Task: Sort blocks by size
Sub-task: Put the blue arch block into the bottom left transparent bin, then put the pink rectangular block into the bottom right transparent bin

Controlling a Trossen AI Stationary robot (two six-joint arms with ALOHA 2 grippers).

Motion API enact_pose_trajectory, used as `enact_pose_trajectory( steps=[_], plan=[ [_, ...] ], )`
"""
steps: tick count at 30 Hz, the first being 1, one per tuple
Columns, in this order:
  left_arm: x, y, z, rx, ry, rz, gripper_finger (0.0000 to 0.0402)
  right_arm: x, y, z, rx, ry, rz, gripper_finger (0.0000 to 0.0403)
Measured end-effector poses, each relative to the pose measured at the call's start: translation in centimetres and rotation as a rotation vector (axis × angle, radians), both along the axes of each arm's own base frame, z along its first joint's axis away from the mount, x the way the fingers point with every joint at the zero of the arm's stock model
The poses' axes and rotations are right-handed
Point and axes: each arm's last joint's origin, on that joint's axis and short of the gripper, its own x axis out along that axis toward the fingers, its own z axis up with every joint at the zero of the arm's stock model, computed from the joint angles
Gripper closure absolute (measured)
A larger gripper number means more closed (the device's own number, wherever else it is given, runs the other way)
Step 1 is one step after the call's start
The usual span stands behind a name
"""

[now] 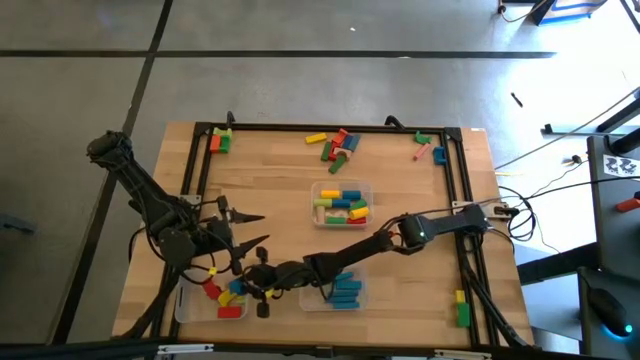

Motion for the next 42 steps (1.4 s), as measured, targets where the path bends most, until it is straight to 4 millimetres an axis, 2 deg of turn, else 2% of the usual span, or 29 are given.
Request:
enact_pose_trajectory(
  steps=[8, 11, 14, 18, 28, 32, 36, 42],
  plan=[
    [0.0, 0.0, 0.0, -0.004, -0.001, -0.002, 0.0192, 0.1, -0.3, -0.4, -0.017, 0.034, -0.002, 0.0218],
    [0.0, 0.0, 0.0, -0.004, -0.001, -0.002, 0.0192, 0.0, -0.2, 0.0, -0.029, 0.052, 0.021, 0.0196],
    [0.0, 0.0, 0.0, 0.0, 0.003, -0.003, 0.0192, -0.3, -0.2, 1.3, -0.046, 0.085, 0.057, 0.0185],
    [0.0, 0.0, -0.1, 0.001, 0.003, -0.003, 0.0192, -0.7, -0.2, 3.2, -0.074, 0.097, 0.078, 0.0184],
    [-0.1, -0.2, 0.0, -0.001, 0.002, -0.009, 0.0192, -2.5, 1.8, 5.2, -0.203, 0.213, 0.134, 0.02],
    [-0.5, -0.6, 0.0, -0.001, 0.002, -0.034, 0.0192, -3.3, 2.2, 5.3, -0.244, 0.287, 0.153, 0.0207],
    [-0.7, -0.9, 0.0, 0.012, 0.005, -0.054, 0.0192, -3.9, 2.4, 6.3, -0.283, 0.303, 0.155, 0.0212],
    [-0.8, -1.0, 0.0, 0.016, 0.006, -0.061, 0.0192, -5.7, 2.6, 6.8, -0.335, 0.325, 0.172, 0.0221]
  ],
)
